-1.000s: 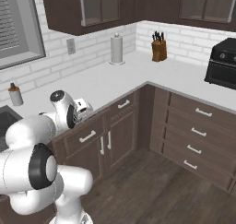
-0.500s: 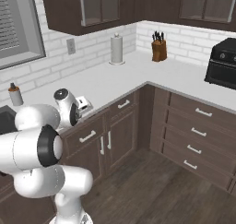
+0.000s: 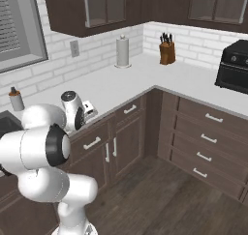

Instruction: Take a straw from the drawer in front and place it inside the glass cup on the dining counter.

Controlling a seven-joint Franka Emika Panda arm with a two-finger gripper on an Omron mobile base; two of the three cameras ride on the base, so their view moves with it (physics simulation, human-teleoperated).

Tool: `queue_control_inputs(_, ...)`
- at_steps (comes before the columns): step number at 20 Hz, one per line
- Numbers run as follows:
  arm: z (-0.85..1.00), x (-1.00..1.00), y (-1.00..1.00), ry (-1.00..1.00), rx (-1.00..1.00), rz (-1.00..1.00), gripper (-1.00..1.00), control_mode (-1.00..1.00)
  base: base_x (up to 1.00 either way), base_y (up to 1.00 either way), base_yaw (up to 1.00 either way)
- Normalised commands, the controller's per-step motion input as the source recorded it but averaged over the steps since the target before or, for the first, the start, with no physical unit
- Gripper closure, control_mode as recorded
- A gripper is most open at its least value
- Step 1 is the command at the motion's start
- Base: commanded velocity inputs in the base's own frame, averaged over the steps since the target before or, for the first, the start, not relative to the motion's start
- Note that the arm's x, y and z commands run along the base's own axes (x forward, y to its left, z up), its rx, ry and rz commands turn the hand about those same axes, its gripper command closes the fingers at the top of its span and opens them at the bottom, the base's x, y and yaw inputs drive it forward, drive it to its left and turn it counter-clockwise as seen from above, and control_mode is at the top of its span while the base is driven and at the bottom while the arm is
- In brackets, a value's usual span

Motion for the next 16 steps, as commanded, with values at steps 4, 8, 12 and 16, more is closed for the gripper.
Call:
queue_control_inputs(4,-0.18,0.15,0.0,0.08,0.0,0.09,1.0,-1.0,0.0,0.0,0.0)
queue_control_inputs(8,-0.23,0.26,0.09,0.04,0.0,0.05,1.0,-1.0,0.0,0.0,0.0)
queue_control_inputs(12,-0.28,0.34,0.16,0.05,0.0,0.02,1.0,-1.0,0.0,0.0,0.0)
queue_control_inputs(16,-0.27,0.33,0.18,0.05,0.0,0.0,1.0,-1.0,0.0,0.0,0.0)
